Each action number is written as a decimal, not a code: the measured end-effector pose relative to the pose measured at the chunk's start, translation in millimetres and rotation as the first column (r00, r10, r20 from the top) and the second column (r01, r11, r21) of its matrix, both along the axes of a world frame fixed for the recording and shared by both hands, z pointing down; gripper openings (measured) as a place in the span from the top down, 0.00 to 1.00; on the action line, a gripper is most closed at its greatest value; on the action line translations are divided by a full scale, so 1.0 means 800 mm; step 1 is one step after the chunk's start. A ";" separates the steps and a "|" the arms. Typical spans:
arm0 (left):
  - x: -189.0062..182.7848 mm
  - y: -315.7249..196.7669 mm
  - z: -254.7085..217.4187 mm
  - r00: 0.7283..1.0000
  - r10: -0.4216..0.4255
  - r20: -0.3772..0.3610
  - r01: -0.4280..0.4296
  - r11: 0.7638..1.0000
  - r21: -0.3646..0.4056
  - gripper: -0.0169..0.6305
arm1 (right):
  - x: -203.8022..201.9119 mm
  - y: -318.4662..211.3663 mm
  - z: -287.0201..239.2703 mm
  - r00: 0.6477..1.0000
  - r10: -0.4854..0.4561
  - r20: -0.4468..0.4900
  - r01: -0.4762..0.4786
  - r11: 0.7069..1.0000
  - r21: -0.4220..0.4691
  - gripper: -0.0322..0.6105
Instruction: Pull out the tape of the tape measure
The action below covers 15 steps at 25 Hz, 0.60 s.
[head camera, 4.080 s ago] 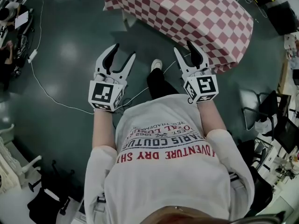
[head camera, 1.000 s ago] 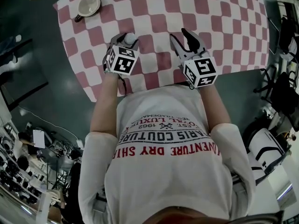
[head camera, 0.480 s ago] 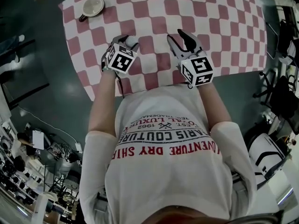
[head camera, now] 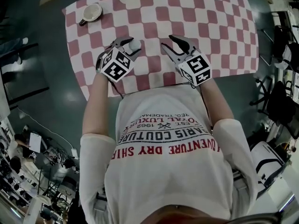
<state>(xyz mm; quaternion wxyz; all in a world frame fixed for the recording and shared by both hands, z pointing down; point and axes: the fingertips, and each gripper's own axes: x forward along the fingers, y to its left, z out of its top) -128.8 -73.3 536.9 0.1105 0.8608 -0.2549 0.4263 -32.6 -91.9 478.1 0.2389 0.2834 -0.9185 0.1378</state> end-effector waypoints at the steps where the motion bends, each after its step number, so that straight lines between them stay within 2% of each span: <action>1: 0.008 -0.001 -0.011 0.999 0.038 0.005 -0.038 0.999 0.016 0.61 | -0.003 0.004 -0.002 0.998 -0.058 -0.012 0.058 0.998 0.010 0.67; 4: 0.033 0.000 -0.036 0.992 0.126 0.012 -0.127 0.991 0.031 0.61 | -0.006 0.017 -0.005 0.978 -0.204 -0.051 0.206 0.978 0.031 0.67; 10: 0.078 0.009 -0.055 0.958 0.286 0.028 -0.287 0.958 0.004 0.61 | -0.006 0.024 -0.008 0.922 -0.376 -0.092 0.379 0.925 0.015 0.67; 15: 0.104 0.010 -0.056 0.928 0.366 0.070 -0.365 0.931 -0.019 0.61 | 0.001 0.028 0.012 0.821 -0.527 -0.217 0.542 0.841 0.006 0.67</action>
